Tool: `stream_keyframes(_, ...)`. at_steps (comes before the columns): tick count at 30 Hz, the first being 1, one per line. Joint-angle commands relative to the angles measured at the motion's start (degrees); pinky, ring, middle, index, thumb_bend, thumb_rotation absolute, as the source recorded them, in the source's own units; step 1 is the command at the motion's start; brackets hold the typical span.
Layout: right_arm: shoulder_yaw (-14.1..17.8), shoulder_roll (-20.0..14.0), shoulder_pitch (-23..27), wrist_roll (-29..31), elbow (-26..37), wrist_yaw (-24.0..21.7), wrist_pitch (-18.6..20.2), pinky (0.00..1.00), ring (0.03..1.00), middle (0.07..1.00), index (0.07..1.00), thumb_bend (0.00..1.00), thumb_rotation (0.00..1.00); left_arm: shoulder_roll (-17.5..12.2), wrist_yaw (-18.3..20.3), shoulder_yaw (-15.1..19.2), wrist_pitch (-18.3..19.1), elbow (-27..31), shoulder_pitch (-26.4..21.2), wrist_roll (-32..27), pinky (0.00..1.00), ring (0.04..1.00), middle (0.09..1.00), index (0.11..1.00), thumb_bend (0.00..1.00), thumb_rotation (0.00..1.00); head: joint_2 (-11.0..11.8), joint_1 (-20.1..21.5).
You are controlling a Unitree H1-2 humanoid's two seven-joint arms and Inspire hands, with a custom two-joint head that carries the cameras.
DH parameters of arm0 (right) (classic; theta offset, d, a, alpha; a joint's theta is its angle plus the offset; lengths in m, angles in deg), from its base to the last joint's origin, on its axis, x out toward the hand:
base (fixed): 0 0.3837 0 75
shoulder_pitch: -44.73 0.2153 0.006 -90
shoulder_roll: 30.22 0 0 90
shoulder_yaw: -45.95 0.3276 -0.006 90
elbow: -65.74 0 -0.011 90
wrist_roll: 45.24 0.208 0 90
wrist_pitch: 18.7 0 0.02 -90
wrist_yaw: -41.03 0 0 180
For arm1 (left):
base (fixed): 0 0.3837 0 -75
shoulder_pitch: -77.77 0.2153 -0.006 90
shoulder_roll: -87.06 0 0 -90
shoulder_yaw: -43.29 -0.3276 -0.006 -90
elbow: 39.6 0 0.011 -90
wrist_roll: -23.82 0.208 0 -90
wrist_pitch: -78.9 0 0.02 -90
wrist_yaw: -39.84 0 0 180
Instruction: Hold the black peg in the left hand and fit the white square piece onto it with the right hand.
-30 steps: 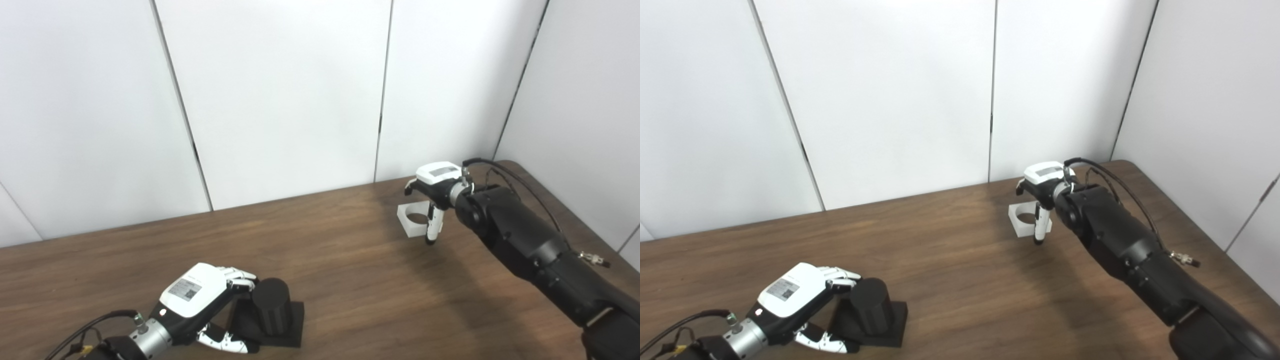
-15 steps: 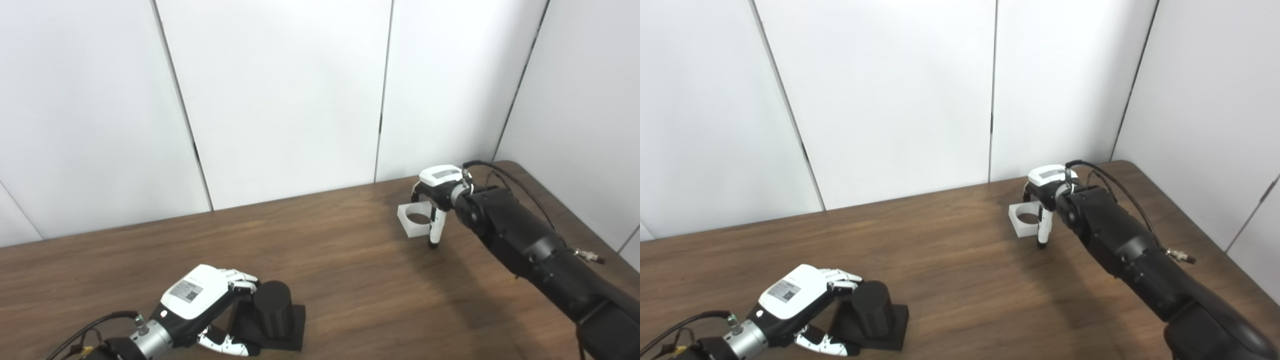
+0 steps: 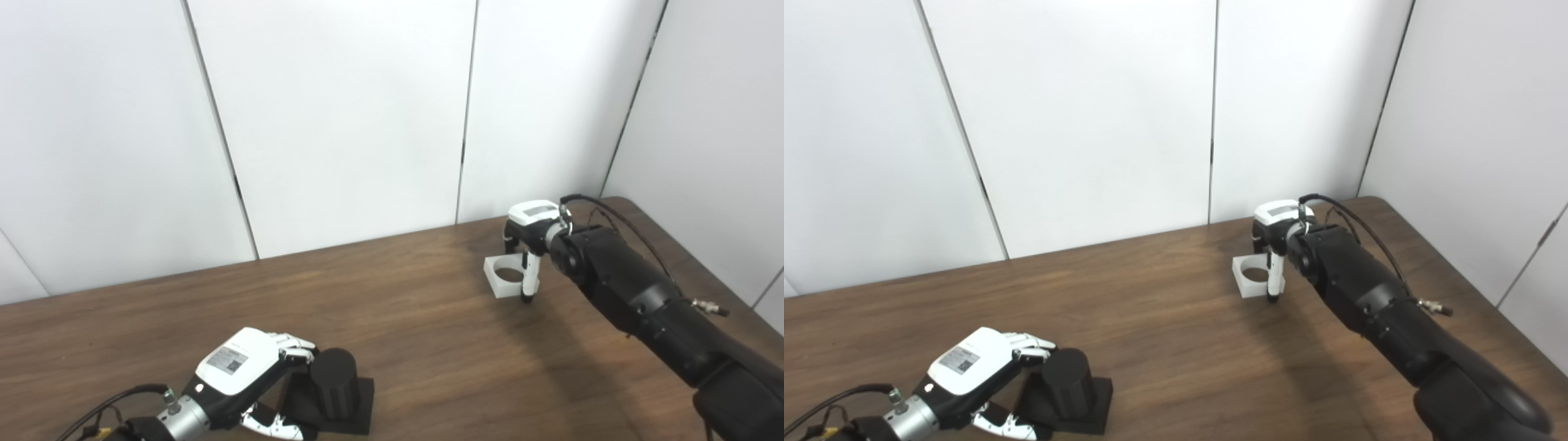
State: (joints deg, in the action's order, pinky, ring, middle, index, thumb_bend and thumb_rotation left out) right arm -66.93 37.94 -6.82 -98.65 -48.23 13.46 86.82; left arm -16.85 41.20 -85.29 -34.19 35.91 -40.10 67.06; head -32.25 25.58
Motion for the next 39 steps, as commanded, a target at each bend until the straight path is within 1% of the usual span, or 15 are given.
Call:
stream_keyframes(1, -0.4, -0.6, 1.0, -0.3, -0.4, 0.8, 0.0, 0.69, 0.771, 0.707, 0.488, 0.52, 0.14, -1.6, 7.0, -3.3, -0.8, -1.3, 3.9, 3.9, 0.7, 0.772, 0.789, 0.493, 0.52, 0.07, -0.1, -0.1)
stream_keyframes(3, -0.4, -0.8, 1.0, -0.1, -0.5, 0.9, -0.4, 0.68, 0.761, 0.703, 0.489, 0.52, 0.14, -1.5, 6.7, -3.2, -1.0, -1.7, 3.7, 4.0, 0.7, 0.77, 0.787, 0.493, 0.52, 0.07, -0.1, -0.4)
stream_keyframes(7, 0.1, -0.8, 0.7, 0.4, 0.2, 0.4, 0.2, 0.69, 0.765, 0.703, 0.489, 0.52, 0.14, -1.2, 5.6, -3.1, -1.7, -2.7, 3.5, 4.1, 0.7, 0.769, 0.778, 0.492, 0.52, 0.07, 0.1, -0.9)
stream_keyframes(9, 0.5, -0.9, 0.5, 1.1, 0.9, 0.2, 0.2, 0.71, 0.776, 0.716, 0.488, 0.52, 0.14, -1.1, 5.9, -3.2, -1.8, -2.9, 3.4, 3.9, 0.71, 0.775, 0.783, 0.493, 0.52, 0.07, 0.1, -0.9)
stream_keyframes(12, 1.3, -1.3, 0.0, 2.3, 2.0, 1.0, -1.1, 0.74, 0.789, 0.737, 0.485, 0.52, 0.14, -1.2, 6.8, -3.2, -1.0, -2.2, 3.4, 4.0, 0.72, 0.782, 0.788, 0.493, 0.52, 0.07, 0.1, -0.9)
stream_keyframes(16, 3.7, -1.7, -0.9, 5.8, 4.6, 2.6, -3.9, 0.78, 0.816, 0.762, 0.481, 0.52, 0.13, -0.9, 5.8, -3.1, -1.3, -3.0, 3.4, 4.2, 0.72, 0.778, 0.784, 0.492, 0.52, 0.07, -0.5, -3.0)
stream_keyframes(18, 4.0, -2.2, -1.2, 6.3, 6.8, 2.0, -4.3, 0.82, 0.845, 0.779, 0.479, 0.52, 0.13, -0.7, 6.0, -3.3, -1.0, -3.1, 3.3, 4.5, 0.72, 0.782, 0.789, 0.493, 0.52, 0.07, -0.5, -3.3)
stream_keyframes(21, 3.9, -2.9, -1.5, 6.5, 10.0, 1.8, -5.1, 0.83, 0.856, 0.786, 0.479, 0.52, 0.13, -0.5, 6.6, -3.4, -0.5, -2.9, 3.2, 4.4, 0.71, 0.785, 0.794, 0.493, 0.52, 0.07, -0.7, -4.4)
stream_keyframes(23, 4.2, -3.1, -1.9, 6.9, 12.8, 1.3, -5.6, 0.83, 0.858, 0.784, 0.478, 0.52, 0.13, -0.3, 6.4, -3.4, -0.5, -3.2, 3.1, 4.5, 0.71, 0.784, 0.793, 0.493, 0.52, 0.07, -1.0, -6.4)
stream_keyframes(29, 4.8, -3.2, -2.6, 7.5, 20.2, -0.8, -5.5, 0.83, 0.86, 0.788, 0.479, 0.52, 0.13, 0.2, 7.3, -3.5, 0.5, -3.0, 2.9, 4.6, 0.73, 0.798, 0.802, 0.494, 0.52, 0.08, -1.9, -9.9)
stream_keyframes(30, 4.9, -3.1, -2.7, 7.7, 20.9, -1.1, -5.6, 0.84, 0.861, 0.787, 0.479, 0.52, 0.13, 0.3, 7.3, -3.5, 0.6, -3.0, 2.9, 4.7, 0.73, 0.797, 0.802, 0.493, 0.52, 0.08, -1.9, -9.9)
stream_keyframes(32, 5.1, -3.1, -2.8, 8.2, 22.6, -1.6, -6.2, 0.84, 0.859, 0.783, 0.479, 0.52, 0.13, 0.6, 7.3, -3.6, 0.8, -2.9, 2.9, 4.7, 0.72, 0.795, 0.801, 0.493, 0.52, 0.08, -2.4, -12.5)
stream_keyframes(33, 5.2, -3.1, -2.9, 8.5, 23.7, -2.0, -6.3, 0.83, 0.859, 0.783, 0.479, 0.52, 0.13, 0.7, 7.1, -3.6, 0.9, -3.0, 2.9, 4.9, 0.72, 0.796, 0.801, 0.493, 0.52, 0.08, -2.4, -12.5)
stream_keyframes(38, 5.7, -2.9, -3.3, 10.1, 28.6, -4.0, -7.2, 0.83, 0.866, 0.777, 0.479, 0.52, 0.13, 1.7, 6.8, -3.6, 1.6, -3.6, 2.8, 5.1, 0.72, 0.802, 0.803, 0.493, 0.52, 0.08, -3.5, -17.3)
stream_keyframes(39, 5.8, -2.8, -3.3, 10.6, 29.5, -4.5, -7.4, 0.83, 0.868, 0.778, 0.479, 0.52, 0.13, 1.9, 6.7, -3.6, 1.7, -3.7, 2.8, 5.3, 0.72, 0.802, 0.803, 0.493, 0.52, 0.08, -3.5, -17.6)
